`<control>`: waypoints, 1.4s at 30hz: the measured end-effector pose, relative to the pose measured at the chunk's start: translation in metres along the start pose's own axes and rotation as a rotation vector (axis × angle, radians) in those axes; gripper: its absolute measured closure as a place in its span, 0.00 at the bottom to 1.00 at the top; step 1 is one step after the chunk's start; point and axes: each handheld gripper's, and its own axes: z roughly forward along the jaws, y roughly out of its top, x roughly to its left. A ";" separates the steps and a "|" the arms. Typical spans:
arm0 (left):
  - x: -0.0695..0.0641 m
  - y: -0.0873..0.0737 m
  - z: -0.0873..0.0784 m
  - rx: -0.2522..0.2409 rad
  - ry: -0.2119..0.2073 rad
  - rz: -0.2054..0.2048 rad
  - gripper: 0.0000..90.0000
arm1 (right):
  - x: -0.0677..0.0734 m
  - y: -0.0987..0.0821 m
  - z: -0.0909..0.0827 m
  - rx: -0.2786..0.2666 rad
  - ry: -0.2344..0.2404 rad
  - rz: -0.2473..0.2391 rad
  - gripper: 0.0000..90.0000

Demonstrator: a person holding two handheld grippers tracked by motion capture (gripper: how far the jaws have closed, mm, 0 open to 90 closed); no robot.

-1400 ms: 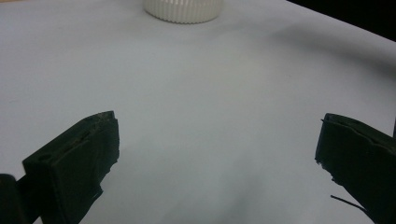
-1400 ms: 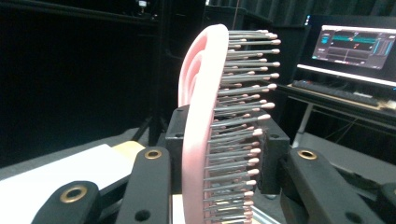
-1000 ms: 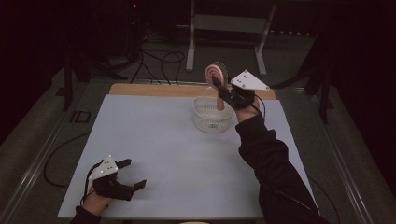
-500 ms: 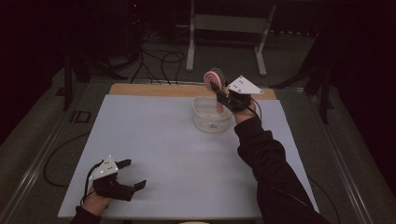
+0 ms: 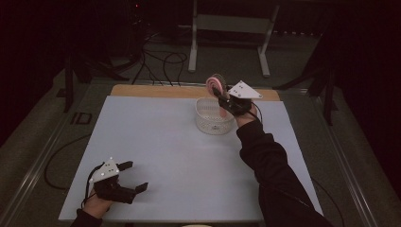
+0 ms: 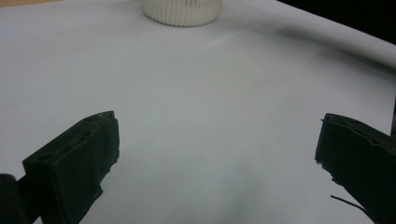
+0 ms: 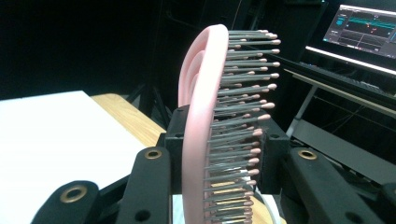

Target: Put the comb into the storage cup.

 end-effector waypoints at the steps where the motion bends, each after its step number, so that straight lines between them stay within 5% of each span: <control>1: 0.000 0.000 0.000 0.001 0.002 0.002 0.00 | 0.000 -0.001 0.000 0.001 0.002 0.004 0.72; 42: 0.000 -0.001 0.000 0.012 -0.001 0.009 0.00 | 0.017 -0.032 0.016 0.057 0.032 -0.094 0.72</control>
